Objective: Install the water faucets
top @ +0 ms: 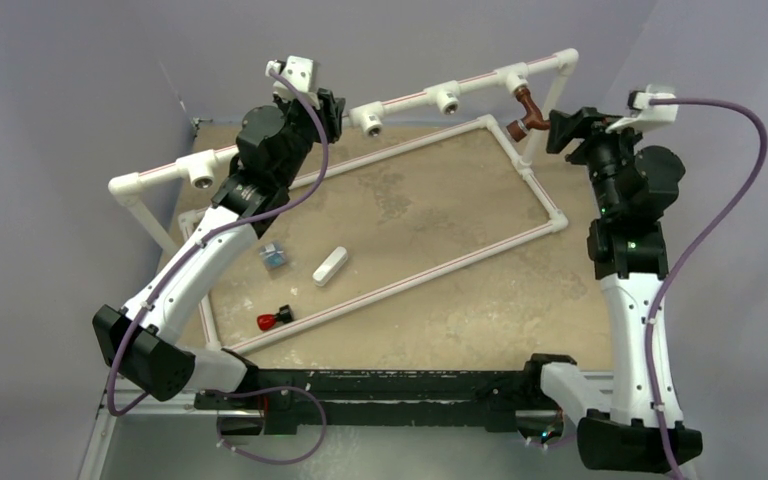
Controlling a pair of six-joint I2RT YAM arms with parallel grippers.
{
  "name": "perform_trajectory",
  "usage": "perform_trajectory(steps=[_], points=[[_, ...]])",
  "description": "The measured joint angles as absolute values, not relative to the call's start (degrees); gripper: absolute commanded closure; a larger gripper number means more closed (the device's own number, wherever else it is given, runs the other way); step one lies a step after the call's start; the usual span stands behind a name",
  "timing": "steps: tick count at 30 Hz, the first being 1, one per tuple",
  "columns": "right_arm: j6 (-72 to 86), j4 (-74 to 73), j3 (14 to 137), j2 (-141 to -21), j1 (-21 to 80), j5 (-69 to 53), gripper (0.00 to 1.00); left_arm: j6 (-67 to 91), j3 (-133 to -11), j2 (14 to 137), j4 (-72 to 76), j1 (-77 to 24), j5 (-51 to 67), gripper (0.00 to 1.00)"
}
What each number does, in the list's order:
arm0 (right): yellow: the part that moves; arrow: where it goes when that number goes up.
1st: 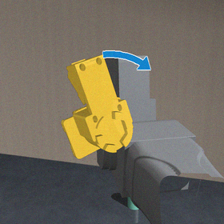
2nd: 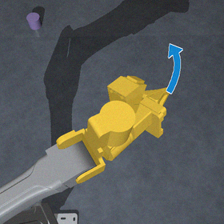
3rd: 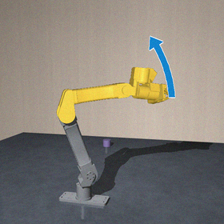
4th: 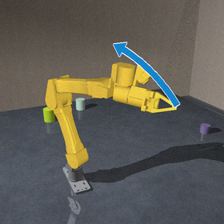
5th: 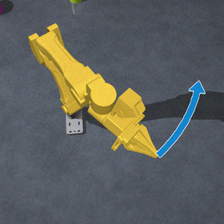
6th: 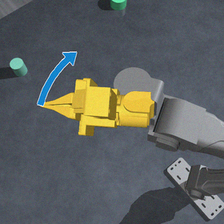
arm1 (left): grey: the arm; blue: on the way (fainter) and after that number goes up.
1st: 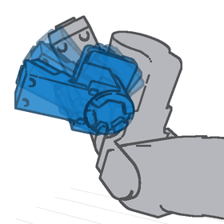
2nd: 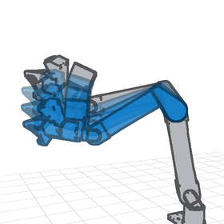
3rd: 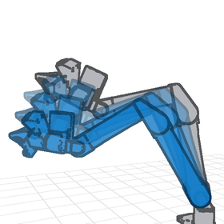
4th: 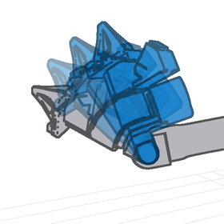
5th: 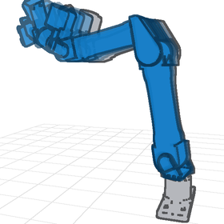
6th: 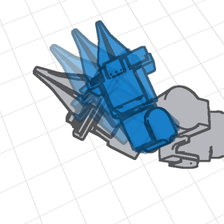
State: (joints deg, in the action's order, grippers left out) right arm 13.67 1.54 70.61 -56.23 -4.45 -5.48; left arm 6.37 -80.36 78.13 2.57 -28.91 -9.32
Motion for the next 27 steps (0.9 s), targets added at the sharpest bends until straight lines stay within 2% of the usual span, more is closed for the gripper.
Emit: perform_trajectory(steps=[12, 19, 27], points=[[-31.24, -6.35, 72.38, -57.39, 12.36, -3.57, 0.22, 6.79, -80.12, 78.43, 2.17, -32.58, -9.04, 0.58], [-53.01, -10.09, 71.66, -55.55, 16.80, 1.39, 0.22, 6.96, -79.96, 78.22, 2.07, -34.50, -9.93, 0.57], [-73.91, -7.31, 62.43, -53.63, 19.18, 13.23, 0.21, 6.94, -79.75, 78.00, 2.13, -35.46, -11.92, 0.58]])
